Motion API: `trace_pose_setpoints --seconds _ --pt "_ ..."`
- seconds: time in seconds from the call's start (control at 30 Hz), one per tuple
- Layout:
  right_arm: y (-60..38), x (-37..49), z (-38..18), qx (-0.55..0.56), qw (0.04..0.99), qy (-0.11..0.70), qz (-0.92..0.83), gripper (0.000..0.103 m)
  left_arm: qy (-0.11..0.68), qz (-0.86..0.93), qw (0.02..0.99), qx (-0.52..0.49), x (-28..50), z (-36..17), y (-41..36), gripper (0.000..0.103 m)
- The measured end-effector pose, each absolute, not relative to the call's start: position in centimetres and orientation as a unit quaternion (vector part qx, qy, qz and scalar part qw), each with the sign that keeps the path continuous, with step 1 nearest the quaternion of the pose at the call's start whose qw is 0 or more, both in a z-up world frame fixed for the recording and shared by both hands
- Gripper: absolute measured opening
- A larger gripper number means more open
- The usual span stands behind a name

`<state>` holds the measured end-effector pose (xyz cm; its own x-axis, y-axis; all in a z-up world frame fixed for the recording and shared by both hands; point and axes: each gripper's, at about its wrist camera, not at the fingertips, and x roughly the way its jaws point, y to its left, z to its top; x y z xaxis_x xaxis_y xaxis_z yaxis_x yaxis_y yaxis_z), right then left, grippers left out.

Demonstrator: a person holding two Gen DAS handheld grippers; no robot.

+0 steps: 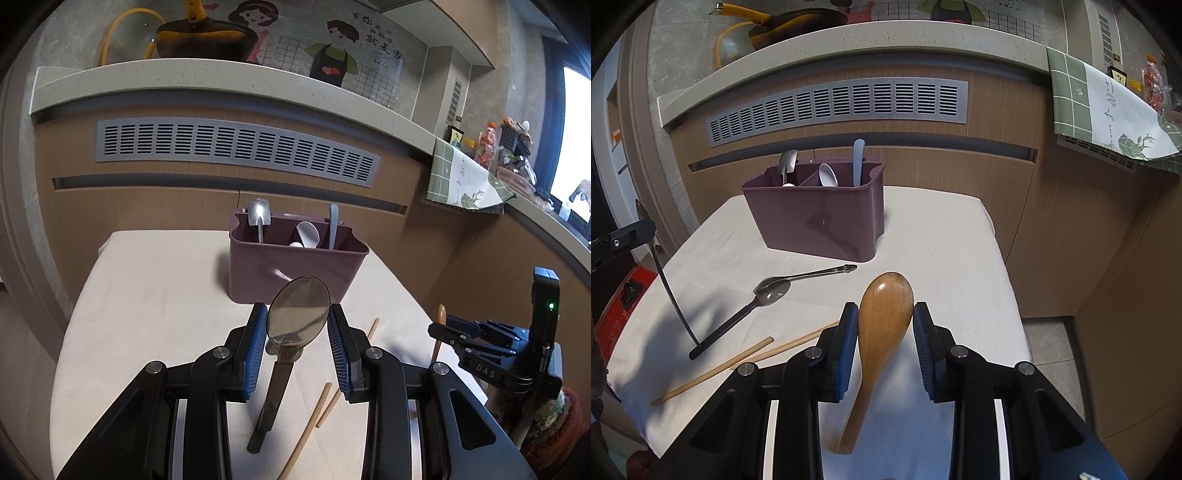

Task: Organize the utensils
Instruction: 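Lift both held spoons and carry them over the maroon holder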

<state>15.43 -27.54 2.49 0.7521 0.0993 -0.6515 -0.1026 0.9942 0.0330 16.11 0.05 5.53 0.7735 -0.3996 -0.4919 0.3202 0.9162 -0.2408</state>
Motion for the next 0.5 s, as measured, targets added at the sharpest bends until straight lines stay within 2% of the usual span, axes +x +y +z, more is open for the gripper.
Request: trace_pose_setpoints --seconds 0.13,0.27,0.37,0.5 --pt "-27.4 15.8 2.7 -0.001 0.936 0.348 0.054 0.028 0.27 -0.19 0.941 -0.079 16.3 6.1 0.1 0.034" --pt "-27.0 16.4 4.3 0.0 0.942 0.332 0.055 0.024 0.24 -0.195 0.946 -0.101 17.0 9.0 0.6 0.034" --pt "-26.8 16.9 9.2 0.002 0.962 0.266 0.054 0.008 0.189 -0.214 0.95 -0.125 18.2 13.6 1.4 0.034" --pt "-26.7 17.6 18.4 0.0 0.988 0.139 0.067 0.007 0.127 -0.222 0.958 -0.128 20.2 18.3 1.7 0.034"
